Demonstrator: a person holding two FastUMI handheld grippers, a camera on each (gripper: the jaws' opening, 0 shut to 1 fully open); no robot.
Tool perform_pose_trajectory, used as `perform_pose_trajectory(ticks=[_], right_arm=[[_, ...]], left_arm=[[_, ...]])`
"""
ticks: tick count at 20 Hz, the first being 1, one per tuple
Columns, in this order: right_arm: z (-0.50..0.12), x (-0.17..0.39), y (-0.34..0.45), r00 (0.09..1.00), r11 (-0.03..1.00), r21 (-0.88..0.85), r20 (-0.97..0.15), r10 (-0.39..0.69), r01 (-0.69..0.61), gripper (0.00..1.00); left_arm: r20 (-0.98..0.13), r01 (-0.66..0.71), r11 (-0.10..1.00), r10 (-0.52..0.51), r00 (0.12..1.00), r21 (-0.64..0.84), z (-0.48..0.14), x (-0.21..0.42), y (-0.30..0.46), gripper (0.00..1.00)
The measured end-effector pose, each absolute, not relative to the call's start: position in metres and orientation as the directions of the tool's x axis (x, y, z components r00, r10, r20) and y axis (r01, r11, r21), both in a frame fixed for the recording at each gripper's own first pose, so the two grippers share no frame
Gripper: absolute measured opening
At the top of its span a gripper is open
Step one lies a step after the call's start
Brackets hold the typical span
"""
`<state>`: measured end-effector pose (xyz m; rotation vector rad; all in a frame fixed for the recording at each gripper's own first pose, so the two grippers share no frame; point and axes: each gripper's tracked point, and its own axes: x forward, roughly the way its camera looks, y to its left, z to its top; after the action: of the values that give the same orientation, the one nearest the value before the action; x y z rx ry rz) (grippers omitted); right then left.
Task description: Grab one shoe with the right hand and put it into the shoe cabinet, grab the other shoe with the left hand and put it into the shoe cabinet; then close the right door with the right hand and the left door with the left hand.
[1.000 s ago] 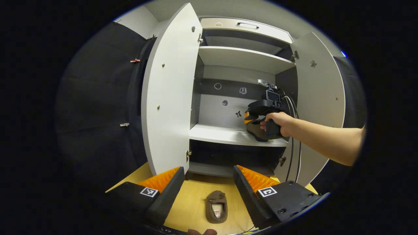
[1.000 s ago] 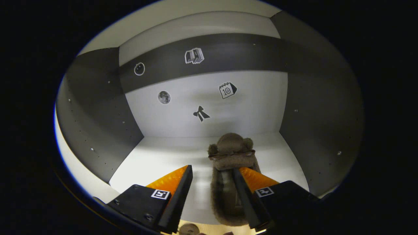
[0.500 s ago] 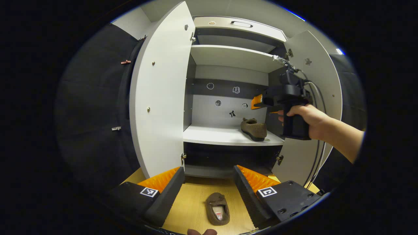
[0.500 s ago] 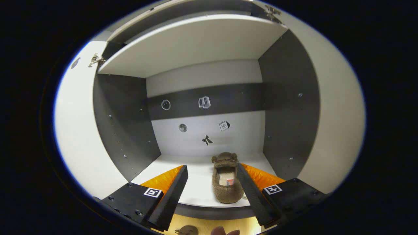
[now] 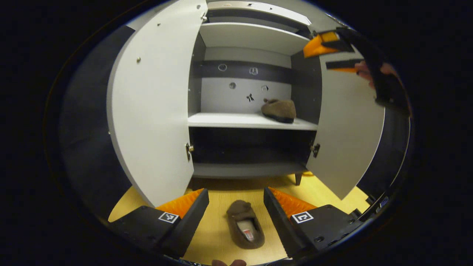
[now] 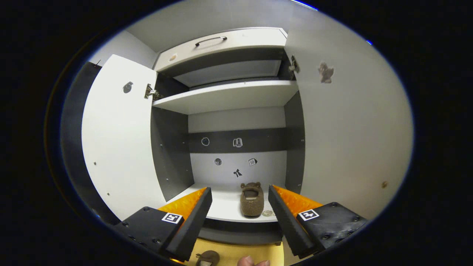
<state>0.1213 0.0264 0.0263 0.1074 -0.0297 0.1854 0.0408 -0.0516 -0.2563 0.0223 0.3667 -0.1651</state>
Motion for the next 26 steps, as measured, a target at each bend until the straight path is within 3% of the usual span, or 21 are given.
perform_pose_trajectory(ticks=[5, 11, 15, 18, 23, 24, 25, 26], right_arm=[[0.042, 0.074, 0.006, 0.984, 0.974, 0.146, 0.075, 0.164, -0.173, 0.98], [0.041, 0.034, -0.037, 0.992, 0.987, 0.127, 0.080, 0.094, -0.104, 0.98], [0.032, 0.019, -0.063, 0.997, 0.990, 0.129, 0.045, 0.060, -0.066, 0.98], [0.025, 0.014, -0.071, 0.998, 0.988, 0.135, 0.018, 0.067, -0.069, 0.98], [0.020, 0.013, -0.074, 0.997, 0.992, 0.092, 0.016, 0.079, -0.081, 0.98], [0.018, 0.013, -0.074, 0.997, 0.995, 0.065, 0.022, 0.079, -0.080, 0.98], [0.017, 0.015, -0.072, 0.996, 0.995, 0.050, 0.024, 0.084, -0.085, 0.98], [0.018, 0.016, -0.068, 0.995, 0.995, 0.043, 0.021, 0.094, -0.094, 0.98]], left_arm=[[-0.515, 0.173, 0.985, -0.136, 0.846, 0.024, -0.359, 0.045, -0.044, 0.94], [-0.572, 0.144, 0.989, -0.126, 0.811, -0.015, -0.422, 0.079, -0.045, 0.85], [-0.591, 0.133, 0.991, -0.123, 0.797, -0.027, -0.449, 0.101, -0.052, 0.67], [-0.577, 0.146, 0.989, -0.122, 0.808, -0.005, -0.452, 0.117, -0.060, 0.61], [-0.581, 0.120, 0.990, -0.059, 0.812, 0.067, -0.456, 0.134, -0.052, 0.32], [-0.592, 0.117, 0.990, -0.045, 0.805, 0.084, -0.458, 0.134, -0.050, 0.30], [-0.598, 0.114, 0.988, -0.032, 0.801, 0.099, -0.456, 0.132, -0.049, 0.18], [-0.607, 0.112, 0.988, -0.022, 0.794, 0.110, -0.454, 0.130, -0.048, 0.14]])
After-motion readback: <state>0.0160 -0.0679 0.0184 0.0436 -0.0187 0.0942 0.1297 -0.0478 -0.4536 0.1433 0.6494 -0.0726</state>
